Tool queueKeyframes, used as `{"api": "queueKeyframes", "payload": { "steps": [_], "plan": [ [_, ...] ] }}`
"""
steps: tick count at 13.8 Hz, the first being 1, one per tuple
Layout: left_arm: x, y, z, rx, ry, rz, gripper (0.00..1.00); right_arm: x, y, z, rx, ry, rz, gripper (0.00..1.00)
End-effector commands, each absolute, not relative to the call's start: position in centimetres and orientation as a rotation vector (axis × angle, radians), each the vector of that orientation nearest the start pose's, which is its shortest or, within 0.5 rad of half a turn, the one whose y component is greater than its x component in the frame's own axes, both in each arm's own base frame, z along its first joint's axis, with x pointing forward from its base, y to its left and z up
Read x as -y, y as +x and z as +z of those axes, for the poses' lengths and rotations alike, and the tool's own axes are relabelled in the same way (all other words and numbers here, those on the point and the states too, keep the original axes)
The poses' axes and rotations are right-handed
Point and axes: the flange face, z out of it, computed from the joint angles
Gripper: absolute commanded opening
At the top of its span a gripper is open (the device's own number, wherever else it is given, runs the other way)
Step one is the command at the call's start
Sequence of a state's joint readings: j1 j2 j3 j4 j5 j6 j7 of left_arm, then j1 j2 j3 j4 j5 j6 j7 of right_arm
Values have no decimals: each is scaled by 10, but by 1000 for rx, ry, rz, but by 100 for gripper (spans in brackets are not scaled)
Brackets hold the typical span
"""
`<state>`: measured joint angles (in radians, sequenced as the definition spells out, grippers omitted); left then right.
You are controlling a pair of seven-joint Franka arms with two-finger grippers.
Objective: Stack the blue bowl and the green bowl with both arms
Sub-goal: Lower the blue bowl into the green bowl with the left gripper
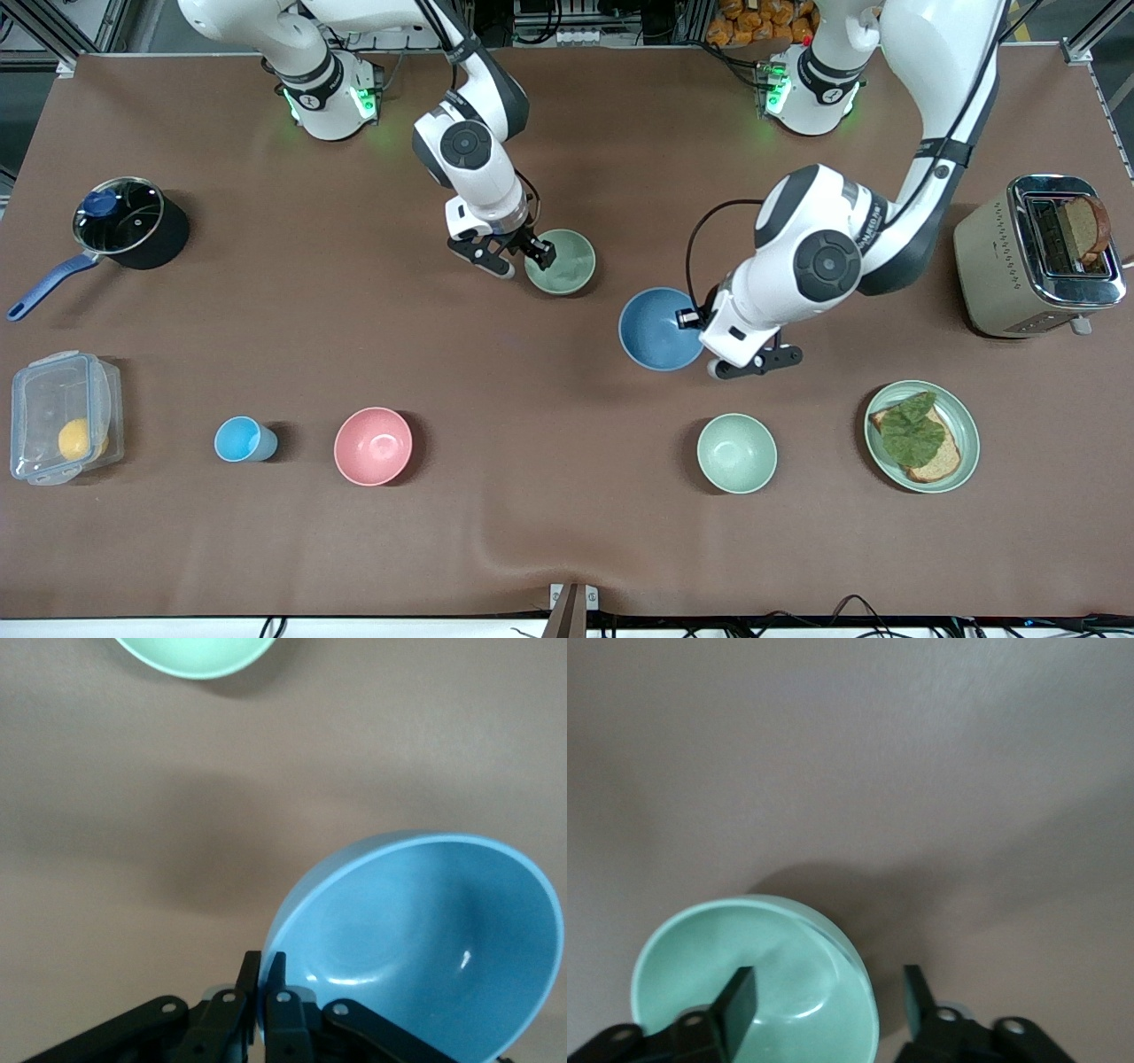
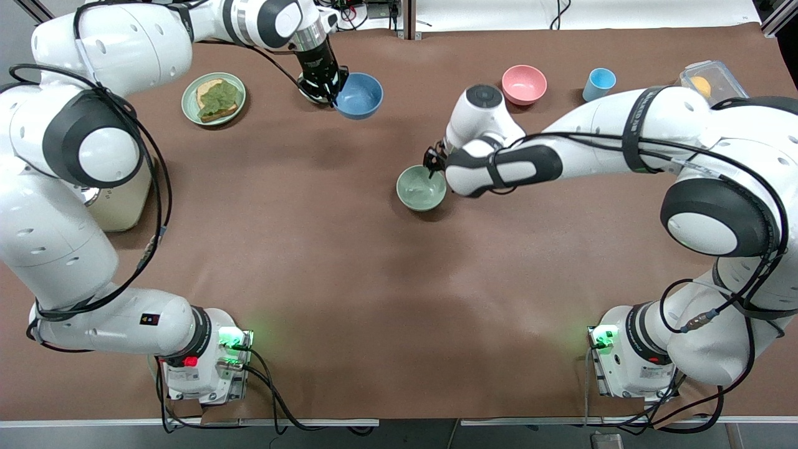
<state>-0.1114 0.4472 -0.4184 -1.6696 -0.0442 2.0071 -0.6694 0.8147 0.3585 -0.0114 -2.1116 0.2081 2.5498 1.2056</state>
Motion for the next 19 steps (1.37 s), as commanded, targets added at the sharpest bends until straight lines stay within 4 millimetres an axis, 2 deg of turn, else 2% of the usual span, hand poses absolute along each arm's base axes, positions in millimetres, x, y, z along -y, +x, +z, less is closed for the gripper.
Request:
{"api": "queueKeyframes", "payload": {
  "steps": [1, 3, 5, 7, 8, 9, 11, 14, 16, 19],
  "plan": [
    [324, 541, 365, 336, -3264, 223, 0, -407, 449, 292, -954, -2896, 176, 100],
    [349, 523, 355, 360, -3297, 194, 0, -383, 472, 303, -1028, -2879, 203, 100],
    [389, 499, 339, 356, -3308, 230, 0, -349, 496, 303, -1128, -2838, 222, 100],
    [423, 474, 319, 333, -3295, 288, 0, -317, 515, 295, -1334, -2667, 360, 100],
    [439, 458, 305, 313, -3275, 327, 0, -310, 519, 287, -1419, -2571, 441, 100],
    [449, 449, 298, 297, -3263, 336, 0, -307, 520, 275, -1484, -2499, 504, 100],
    [452, 449, 289, 292, -3253, 342, 0, -303, 521, 253, -1580, -2391, 604, 100],
    [464, 442, 273, 264, -3244, 384, 0, -297, 516, 218, -1657, -2339, 692, 100],
    [476, 433, 261, 224, -3235, 399, 0, -298, 516, 201, -1714, -2213, 737, 100],
    [484, 431, 248, 216, -3218, 396, 0, -303, 511, 183, -1723, -2140, 773, 100]
  ]
}}
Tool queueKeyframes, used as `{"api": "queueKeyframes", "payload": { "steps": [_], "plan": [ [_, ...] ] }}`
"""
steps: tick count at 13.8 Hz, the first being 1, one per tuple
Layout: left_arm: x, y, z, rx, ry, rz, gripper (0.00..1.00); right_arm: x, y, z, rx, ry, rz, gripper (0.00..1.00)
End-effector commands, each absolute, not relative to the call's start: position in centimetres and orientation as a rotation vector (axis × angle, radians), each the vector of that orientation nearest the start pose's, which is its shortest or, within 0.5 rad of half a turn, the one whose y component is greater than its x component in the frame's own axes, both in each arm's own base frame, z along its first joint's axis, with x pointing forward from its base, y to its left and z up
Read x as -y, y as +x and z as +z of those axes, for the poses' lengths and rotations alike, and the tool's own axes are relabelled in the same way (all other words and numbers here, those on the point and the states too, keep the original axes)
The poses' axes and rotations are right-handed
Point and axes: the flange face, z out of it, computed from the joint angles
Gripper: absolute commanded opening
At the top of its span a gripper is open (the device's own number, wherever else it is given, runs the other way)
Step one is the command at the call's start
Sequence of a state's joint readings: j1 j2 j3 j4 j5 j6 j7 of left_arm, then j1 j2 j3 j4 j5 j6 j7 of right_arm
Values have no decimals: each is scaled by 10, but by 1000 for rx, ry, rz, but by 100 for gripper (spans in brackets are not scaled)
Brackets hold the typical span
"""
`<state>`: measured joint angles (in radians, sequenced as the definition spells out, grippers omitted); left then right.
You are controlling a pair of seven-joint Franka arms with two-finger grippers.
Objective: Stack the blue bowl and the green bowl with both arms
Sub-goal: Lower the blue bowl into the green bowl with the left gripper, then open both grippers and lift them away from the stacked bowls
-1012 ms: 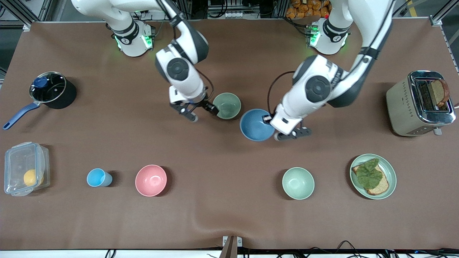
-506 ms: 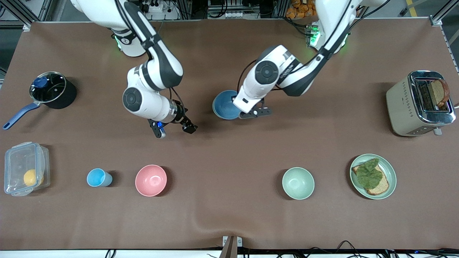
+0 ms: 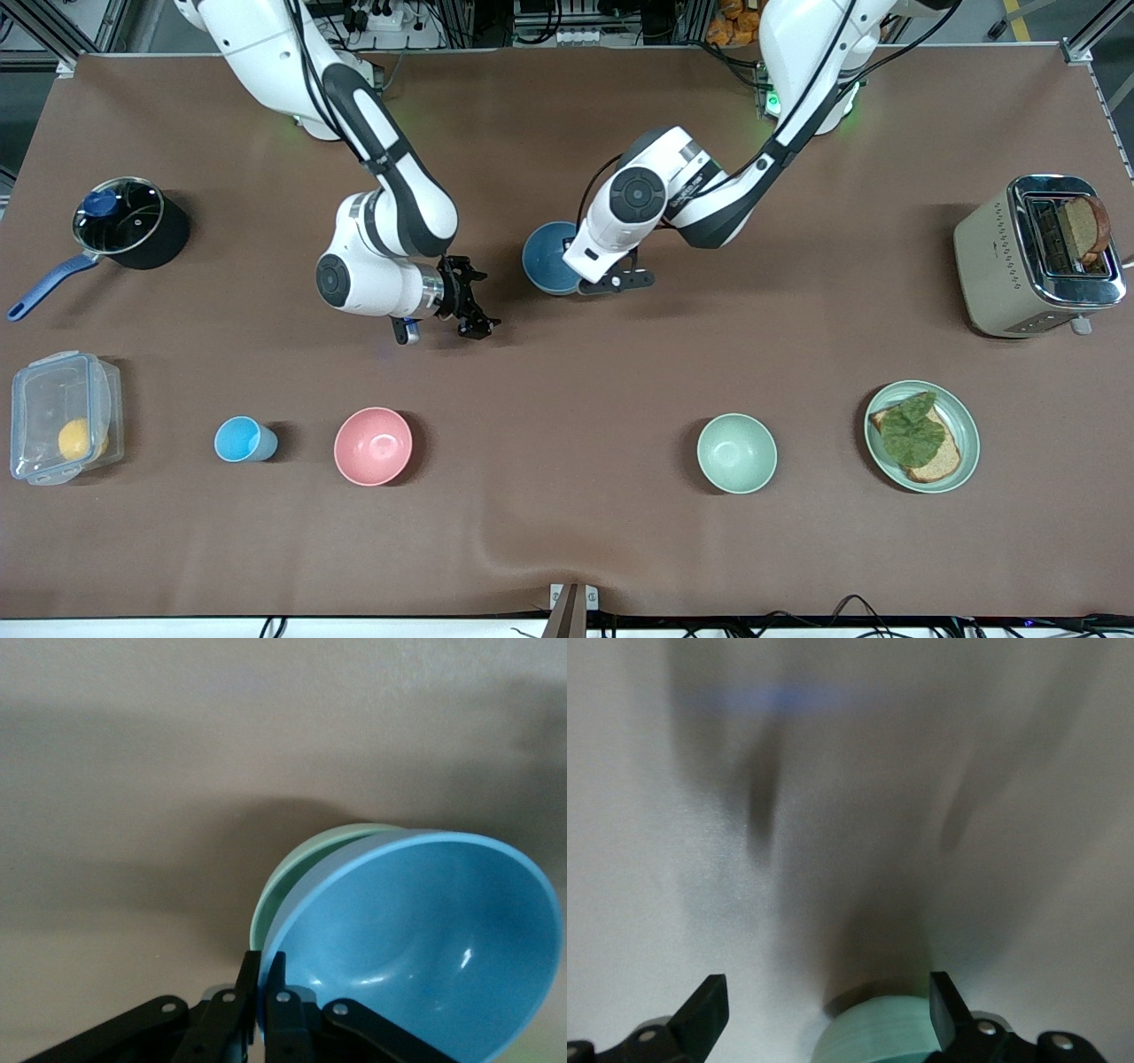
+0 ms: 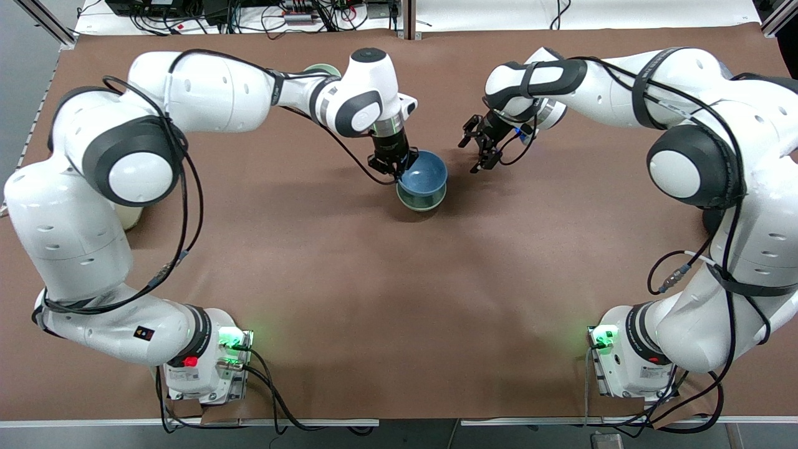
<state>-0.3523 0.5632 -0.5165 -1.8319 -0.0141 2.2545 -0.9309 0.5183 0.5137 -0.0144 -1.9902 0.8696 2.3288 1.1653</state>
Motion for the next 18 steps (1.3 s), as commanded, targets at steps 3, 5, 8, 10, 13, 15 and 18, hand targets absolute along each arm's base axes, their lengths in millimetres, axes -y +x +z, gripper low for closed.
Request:
{"api": "queueKeyframes", "payload": {
  "steps": [3, 5, 8, 10, 13, 15, 18],
  "plan": [
    [488, 427, 242, 151, -3196, 339, 100, -308, 502, 172, -1700, -2146, 770, 100],
    [489, 430, 248, 179, -3195, 312, 100, -311, 499, 170, -1710, -2130, 769, 100],
    [480, 452, 277, 210, -3213, 238, 100, -313, 497, 170, -1709, -2128, 773, 100],
    [458, 482, 307, 237, -3194, 123, 100, -313, 497, 170, -1707, -2129, 775, 100],
    [414, 531, 362, 335, -3161, 25, 100, -305, 501, 182, -1626, -2166, 774, 100],
    [378, 559, 393, 334, -3122, 29, 100, -280, 511, 201, -1573, -2216, 788, 100],
    [308, 593, 447, 261, -3102, 11, 100, -226, 527, 245, -1503, -2385, 821, 100]
  ]
}}
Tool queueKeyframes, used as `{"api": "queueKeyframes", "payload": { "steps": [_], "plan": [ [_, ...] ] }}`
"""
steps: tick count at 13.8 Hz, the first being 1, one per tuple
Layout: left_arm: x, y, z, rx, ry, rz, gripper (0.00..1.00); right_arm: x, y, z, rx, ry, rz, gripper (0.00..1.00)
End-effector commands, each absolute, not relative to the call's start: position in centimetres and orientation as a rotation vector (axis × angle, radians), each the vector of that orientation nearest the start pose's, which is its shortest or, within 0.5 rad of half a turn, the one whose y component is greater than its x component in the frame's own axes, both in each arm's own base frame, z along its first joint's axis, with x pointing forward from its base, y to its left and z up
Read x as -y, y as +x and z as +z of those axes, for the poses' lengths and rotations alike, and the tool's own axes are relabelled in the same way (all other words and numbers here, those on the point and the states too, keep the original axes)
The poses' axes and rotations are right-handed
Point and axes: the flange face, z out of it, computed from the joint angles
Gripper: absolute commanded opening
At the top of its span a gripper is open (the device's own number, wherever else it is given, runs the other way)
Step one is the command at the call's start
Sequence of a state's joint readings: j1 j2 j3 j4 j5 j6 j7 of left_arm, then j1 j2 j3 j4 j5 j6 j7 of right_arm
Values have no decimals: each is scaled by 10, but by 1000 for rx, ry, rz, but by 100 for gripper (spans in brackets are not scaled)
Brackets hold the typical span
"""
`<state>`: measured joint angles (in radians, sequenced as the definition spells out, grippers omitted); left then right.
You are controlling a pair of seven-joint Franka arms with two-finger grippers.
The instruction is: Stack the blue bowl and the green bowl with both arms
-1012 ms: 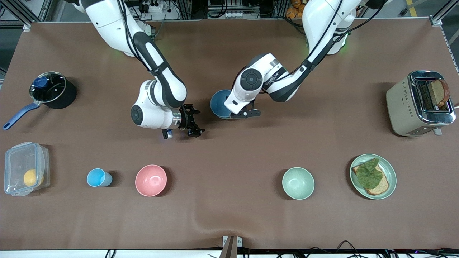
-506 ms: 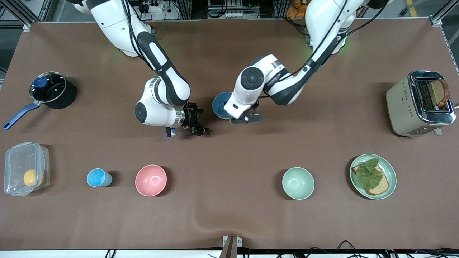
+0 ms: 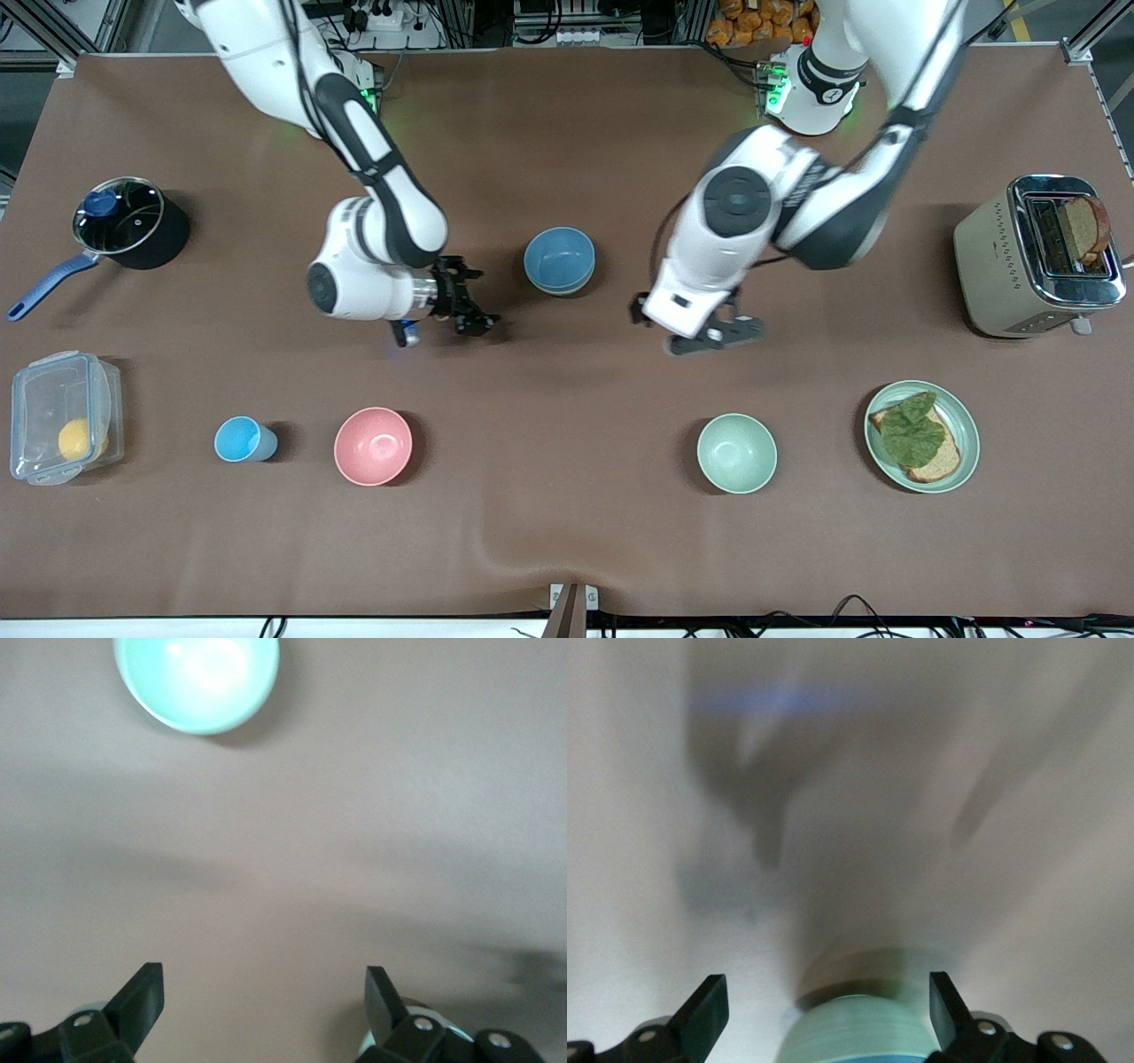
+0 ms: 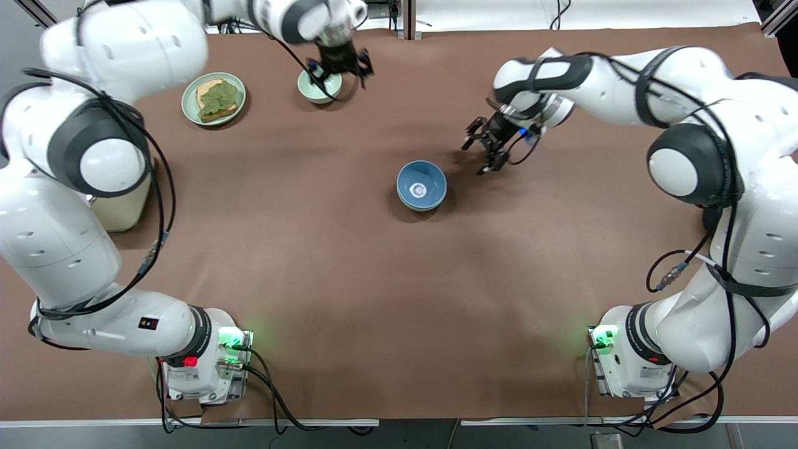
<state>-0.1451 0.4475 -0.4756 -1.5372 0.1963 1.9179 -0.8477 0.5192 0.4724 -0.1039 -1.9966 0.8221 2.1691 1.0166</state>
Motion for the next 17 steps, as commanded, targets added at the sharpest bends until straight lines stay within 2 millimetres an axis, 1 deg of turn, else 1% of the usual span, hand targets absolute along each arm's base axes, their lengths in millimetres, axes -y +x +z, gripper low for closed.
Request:
{"api": "queueKeyframes", "payload": {
  "steps": [1, 3, 4, 5, 7, 8, 10, 11, 12, 13, 14, 15, 16, 17],
  "plan": [
    [290, 596, 459, 231, -3097, 0, 100, -207, 532, 263, -1485, -2435, 823, 100],
    [252, 602, 482, 168, -3078, -4, 100, -170, 539, 296, -1462, -2533, 821, 100],
    [236, 600, 492, 134, -3061, 14, 100, -157, 543, 309, -1447, -2569, 813, 100],
    [222, 598, 502, 94, -3045, 33, 100, -140, 545, 317, -1427, -2596, 821, 100],
    [190, 595, 520, 82, -3037, 65, 100, -100, 548, 330, -1296, -2637, 833, 100],
    [187, 591, 528, 77, -3043, 66, 100, -67, 549, 341, -1228, -2647, 820, 100],
    [176, 587, 542, 84, -3037, 48, 100, -15, 550, 356, -1063, -2697, 782, 100],
    [165, 585, 550, 63, -3026, 43, 100, 11, 550, 363, -1008, -2723, 745, 100],
    [160, 578, 561, 25, -3038, 51, 100, 35, 553, 376, -918, -2762, 685, 100],
    [151, 572, 571, 21, -3059, 49, 100, 48, 555, 386, -820, -2808, 656, 100],
    [140, 560, 582, 12, -3068, 37, 100, 63, 558, 398, -774, -2847, 634, 100],
    [129, 549, 591, -1, -3078, 29, 100, 84, 560, 409, -727, -2924, 602, 100],
    [117, 539, 599, -18, -3086, 18, 100, 95, 563, 419, -653, -2992, 572, 100],
    [110, 535, 607, -43, -3092, 12, 100, 108, 564, 437, -597, -3007, 512, 100]
  ]
}}
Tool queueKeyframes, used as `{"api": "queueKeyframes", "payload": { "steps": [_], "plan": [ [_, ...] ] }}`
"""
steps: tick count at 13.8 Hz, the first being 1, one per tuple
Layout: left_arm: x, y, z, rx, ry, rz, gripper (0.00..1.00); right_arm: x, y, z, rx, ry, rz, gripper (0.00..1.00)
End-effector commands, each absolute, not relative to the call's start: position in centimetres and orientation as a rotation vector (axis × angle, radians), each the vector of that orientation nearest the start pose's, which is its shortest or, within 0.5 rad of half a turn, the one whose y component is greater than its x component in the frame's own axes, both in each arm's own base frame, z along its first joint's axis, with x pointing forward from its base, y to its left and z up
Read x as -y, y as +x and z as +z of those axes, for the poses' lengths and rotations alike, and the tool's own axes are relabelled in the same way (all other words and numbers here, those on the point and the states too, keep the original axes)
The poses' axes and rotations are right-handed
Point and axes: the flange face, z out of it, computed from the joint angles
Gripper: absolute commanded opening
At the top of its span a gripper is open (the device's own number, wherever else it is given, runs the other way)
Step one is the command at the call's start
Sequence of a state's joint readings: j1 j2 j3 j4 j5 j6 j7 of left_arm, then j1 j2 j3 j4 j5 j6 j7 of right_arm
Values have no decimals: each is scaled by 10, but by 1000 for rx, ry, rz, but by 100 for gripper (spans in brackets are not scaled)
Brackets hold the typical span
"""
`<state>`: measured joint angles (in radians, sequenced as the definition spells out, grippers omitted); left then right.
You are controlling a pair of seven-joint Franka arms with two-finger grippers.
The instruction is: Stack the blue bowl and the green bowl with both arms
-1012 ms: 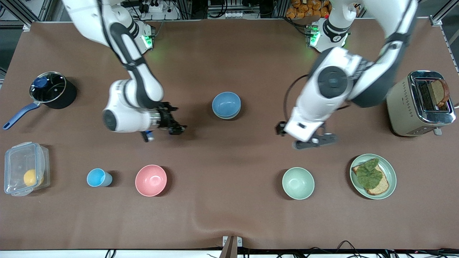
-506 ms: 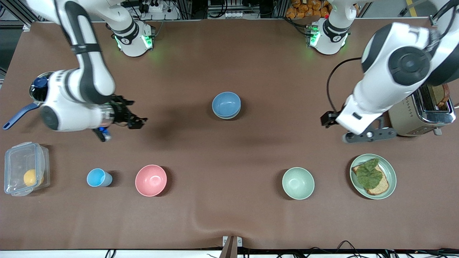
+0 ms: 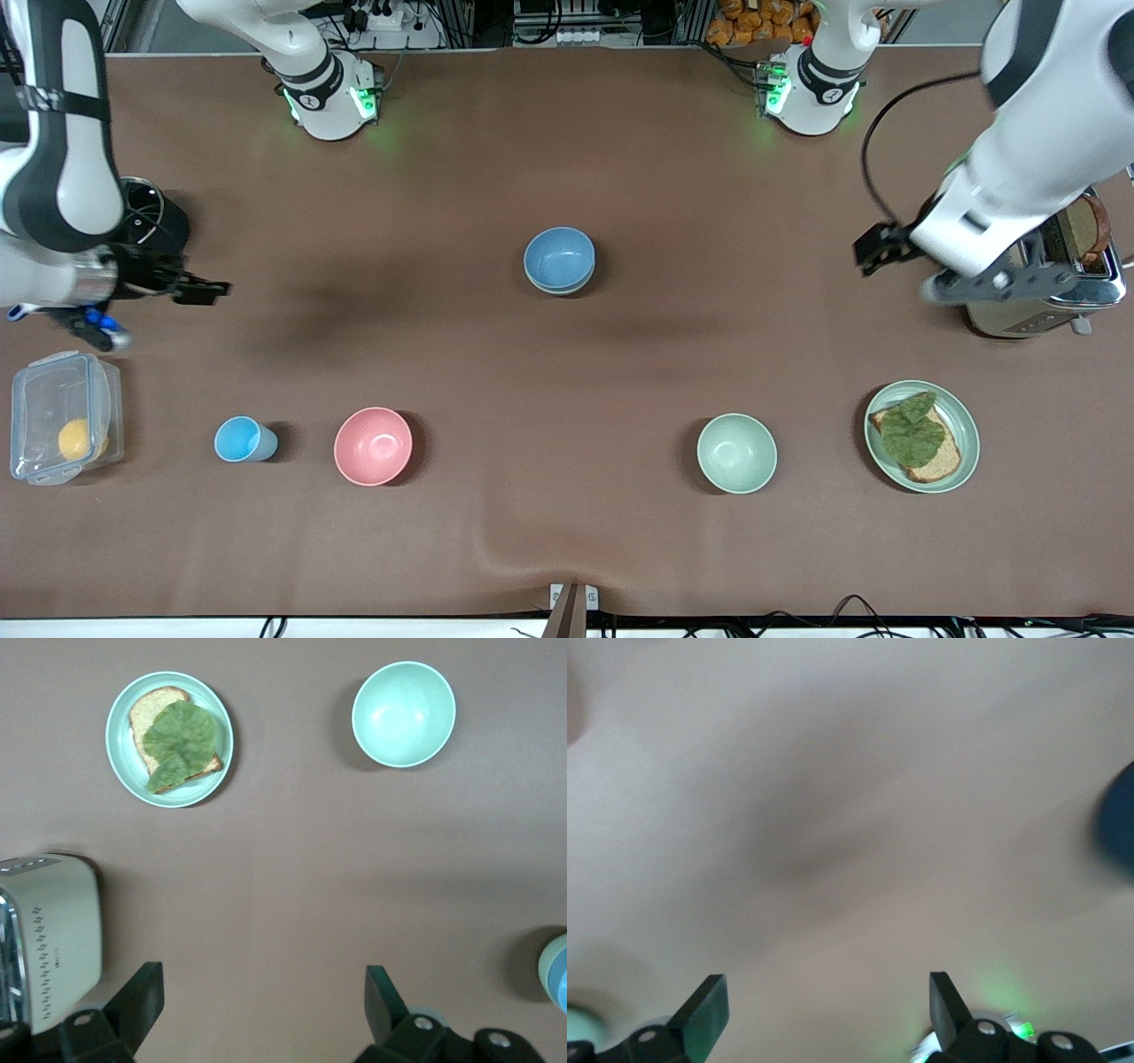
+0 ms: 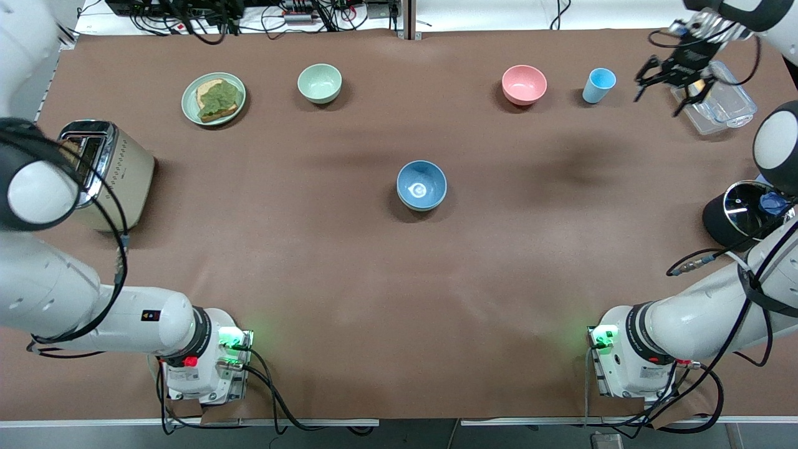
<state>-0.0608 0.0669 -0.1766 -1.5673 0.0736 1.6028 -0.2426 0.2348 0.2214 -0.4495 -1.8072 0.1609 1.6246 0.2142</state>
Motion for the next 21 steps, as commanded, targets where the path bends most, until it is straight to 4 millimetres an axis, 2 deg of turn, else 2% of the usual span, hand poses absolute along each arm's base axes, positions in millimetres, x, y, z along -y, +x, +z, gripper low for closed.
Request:
{"api": "queueKeyframes", "payload": {
  "steps": [1, 2, 4, 6, 9, 11, 13, 15, 18, 21],
  "plan": [
    [99, 534, 614, -46, -3092, 11, 100, 118, 564, 459, -569, -2998, 431, 100],
    [92, 532, 624, -55, -3094, -9, 100, 114, 565, 486, -537, -3010, 358, 100],
    [82, 529, 629, -82, -3090, 16, 100, 118, 556, 529, -547, -3000, 248, 100],
    [74, 531, 636, -139, -3088, 40, 100, 113, 550, 569, -525, -2999, 125, 100],
    [81, 531, 647, -194, -3088, 38, 100, 70, 547, 607, -460, -3010, 43, 100],
    [86, 530, 649, -203, -3096, 35, 100, 41, 542, 621, -454, -3014, 9, 100],
    [80, 529, 652, -170, -3117, 31, 100, 32, 536, 633, -427, -3020, -14, 100],
    [70, 529, 656, -138, -3154, 24, 100, 19, 537, 635, -385, -3038, -32, 100],
    [69, 528, 656, -136, -3156, 24, 100, 3, 540, 645, -305, -3116, -95, 100],
    [67, 529, 655, -141, -3156, 29, 100, 0, 539, 645, -288, -3123, -84, 100]
  ]
}}
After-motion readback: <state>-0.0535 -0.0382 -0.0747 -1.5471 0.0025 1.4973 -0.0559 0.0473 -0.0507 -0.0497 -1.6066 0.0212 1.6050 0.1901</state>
